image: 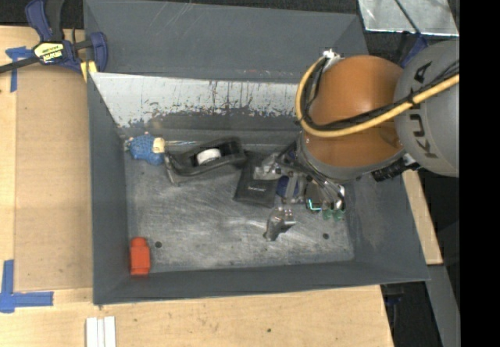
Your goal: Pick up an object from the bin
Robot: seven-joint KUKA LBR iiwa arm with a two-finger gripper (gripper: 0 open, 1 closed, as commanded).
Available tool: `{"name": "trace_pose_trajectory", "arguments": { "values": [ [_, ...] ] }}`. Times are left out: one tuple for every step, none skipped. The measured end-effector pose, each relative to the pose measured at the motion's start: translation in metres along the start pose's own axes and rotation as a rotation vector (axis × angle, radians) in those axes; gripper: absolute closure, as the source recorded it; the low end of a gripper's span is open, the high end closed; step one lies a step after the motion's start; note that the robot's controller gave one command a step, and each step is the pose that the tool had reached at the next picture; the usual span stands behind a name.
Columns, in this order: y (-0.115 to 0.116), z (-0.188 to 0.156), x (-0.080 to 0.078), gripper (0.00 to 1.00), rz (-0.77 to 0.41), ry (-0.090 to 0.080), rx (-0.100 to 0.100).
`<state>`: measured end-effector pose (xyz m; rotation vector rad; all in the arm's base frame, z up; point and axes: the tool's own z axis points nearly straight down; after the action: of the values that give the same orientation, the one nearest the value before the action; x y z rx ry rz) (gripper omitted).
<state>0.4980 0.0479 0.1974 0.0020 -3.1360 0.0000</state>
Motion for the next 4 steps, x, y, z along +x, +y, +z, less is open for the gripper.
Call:
{"name": "trace_pose_trajectory", "arguments": {
  "values": [
    [-0.056, 0.087, -0.010, 0.00, 0.060, 0.000, 0.002],
    [-0.015, 0.074, -0.067, 0.00, -0.040, -0.011, 0.002],
    [-0.035, 0.120, -0.098, 0.00, -0.132, -0.011, 0.000],
    [-0.034, 0.115, -0.102, 1.00, -0.129, -0.030, 0.000]
  ]
}}
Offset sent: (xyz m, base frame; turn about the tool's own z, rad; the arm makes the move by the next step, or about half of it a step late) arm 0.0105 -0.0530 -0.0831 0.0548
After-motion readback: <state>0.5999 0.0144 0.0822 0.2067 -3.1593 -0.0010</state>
